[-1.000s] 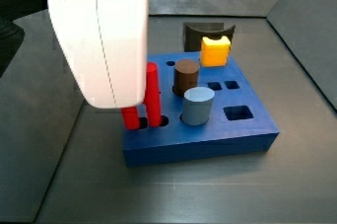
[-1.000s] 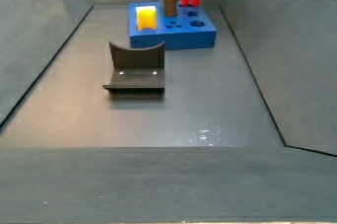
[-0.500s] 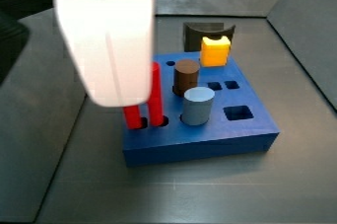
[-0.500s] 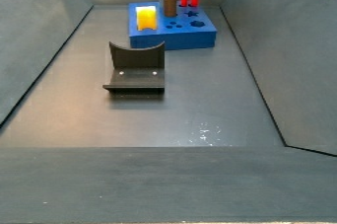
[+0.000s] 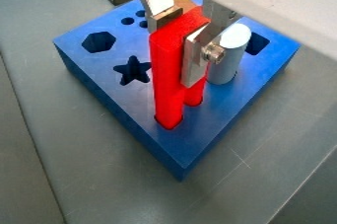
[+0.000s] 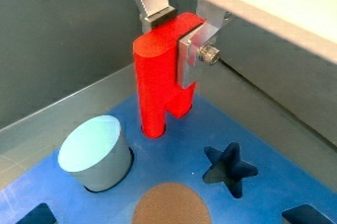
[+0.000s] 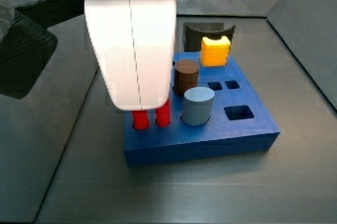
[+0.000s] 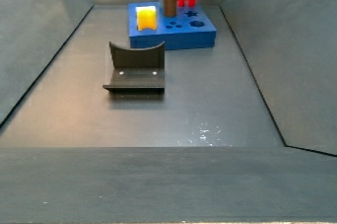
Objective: Pick up the square-circle object. Move up. Place the square-circle object on the fixture. Regrasp the square-circle object. Move to above the board. Insert the square-circle object.
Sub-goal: Insert the square-circle object.
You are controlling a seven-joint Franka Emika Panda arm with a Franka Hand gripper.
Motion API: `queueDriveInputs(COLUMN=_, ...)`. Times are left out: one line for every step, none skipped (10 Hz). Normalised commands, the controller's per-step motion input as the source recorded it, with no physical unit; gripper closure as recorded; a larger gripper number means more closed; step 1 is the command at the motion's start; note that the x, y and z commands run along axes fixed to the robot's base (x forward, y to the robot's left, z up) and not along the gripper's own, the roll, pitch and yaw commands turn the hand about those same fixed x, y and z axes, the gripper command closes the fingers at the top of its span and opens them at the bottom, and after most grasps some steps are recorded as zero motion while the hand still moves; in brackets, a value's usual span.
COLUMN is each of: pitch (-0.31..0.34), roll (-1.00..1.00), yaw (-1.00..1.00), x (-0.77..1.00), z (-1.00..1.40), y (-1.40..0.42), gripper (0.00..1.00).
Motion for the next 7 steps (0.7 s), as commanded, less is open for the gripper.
queueDriveInputs(pitch=0.0, roll=-0.18, yaw=-0.01, x=0.0, z=-0.06, y=0.11, gripper=1.0)
queueDriveInputs(pitch=0.0, roll=-0.5, yaw=0.0, x=0.22, z=-0.15, y=0.33, gripper=1.0)
queueDriveInputs(pitch=0.0, roll=-0.33, yaw=0.0, x=0.1, z=-0.26, y=0.11, gripper=1.0)
queueDriveInputs(pitch=-0.014, roll=-0.07, yaw=0.0, x=0.0, z=-0.07, y=0.0, gripper=1.0)
queueDriveInputs(pitch=0.0, roll=-0.01, yaw=0.0, x=0.0, z=-0.32, y=0.0, gripper=1.0)
queueDriveInputs(pitch=0.063, roll=0.01, yaw=0.0, x=0.12, z=-0.62, y=-0.03, gripper=1.0)
queueDriveInputs(pitch=0.091, roll=0.0, yaw=0.0, x=0.25, z=-0.76, y=0.0, gripper=1.0)
